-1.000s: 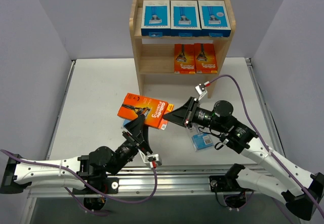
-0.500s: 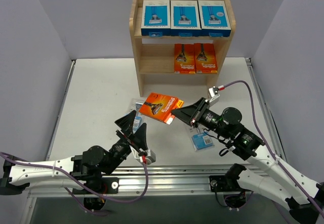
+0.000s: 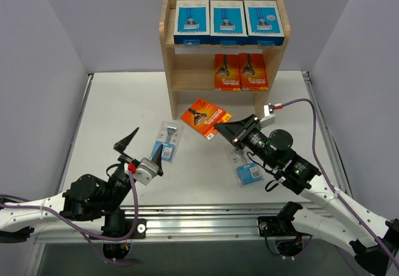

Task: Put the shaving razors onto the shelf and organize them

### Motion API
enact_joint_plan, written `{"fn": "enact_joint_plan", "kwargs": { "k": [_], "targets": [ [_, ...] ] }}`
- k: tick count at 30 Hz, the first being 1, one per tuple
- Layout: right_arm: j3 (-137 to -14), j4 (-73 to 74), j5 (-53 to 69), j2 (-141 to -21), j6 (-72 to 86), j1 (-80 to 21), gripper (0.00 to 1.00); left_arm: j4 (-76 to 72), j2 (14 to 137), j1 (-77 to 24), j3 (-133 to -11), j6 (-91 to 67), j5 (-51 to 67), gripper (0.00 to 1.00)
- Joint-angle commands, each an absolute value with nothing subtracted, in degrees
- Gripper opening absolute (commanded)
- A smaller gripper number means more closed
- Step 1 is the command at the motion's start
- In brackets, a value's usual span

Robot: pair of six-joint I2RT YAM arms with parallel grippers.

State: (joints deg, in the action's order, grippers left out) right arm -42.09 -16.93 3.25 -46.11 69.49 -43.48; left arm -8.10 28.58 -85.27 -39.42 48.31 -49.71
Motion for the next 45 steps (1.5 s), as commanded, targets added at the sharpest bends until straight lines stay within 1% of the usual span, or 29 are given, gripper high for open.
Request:
{"fn": "enact_joint_plan", "kwargs": {
  "k": [1, 6, 8, 13, 18, 24, 38, 45],
  "targets": [
    [-45.52, -26.35, -3.41, -47.1, 66.98, -43.33, 0.0, -3.43, 26.63, -84.99, -42.28, 38.25, -54.84, 0.88],
    [-46.31, -32.42, -5.63, -50.18, 65.92, -43.33, 0.0, -3.6, 29.78, -84.82, -41.31, 38.76, -61.34, 0.89],
    [-48.59, -33.22, -5.63, -52.46, 65.04, -43.24, 0.0, -3.87, 30.67, -84.38, -40.96, 38.76, -62.49, 0.89],
    [-52.91, -34.53, -6.94, -56.86, 63.28, -43.24, 0.0, -3.87, 30.68, -82.01, -39.81, 37.01, -60.74, 0.92],
    [-54.75, -36.47, -10.98, -60.2, 61.88, -43.24, 0.0, -3.16, 29.09, -80.68, -39.46, 35.16, -59.94, 0.93],
    [-57.56, -39.1, -12.74, -65.91, 60.91, -42.98, 0.0, -2.9, 31.81, -80.42, -39.64, 35.68, -60.64, 0.93],
    [-57.39, -48.33, -17.93, -74.79, 61.26, -42.54, 0.0, -2.73, 30.06, -80.33, -39.02, 35.25, -59.06, 0.93],
    [-59.5, -50.45, -18.89, -80.68, 64.86, -41.75, 0.0, -2.2, 29.36, -80.33, -38.94, 34.45, -58.36, 0.93]
  ]
}}
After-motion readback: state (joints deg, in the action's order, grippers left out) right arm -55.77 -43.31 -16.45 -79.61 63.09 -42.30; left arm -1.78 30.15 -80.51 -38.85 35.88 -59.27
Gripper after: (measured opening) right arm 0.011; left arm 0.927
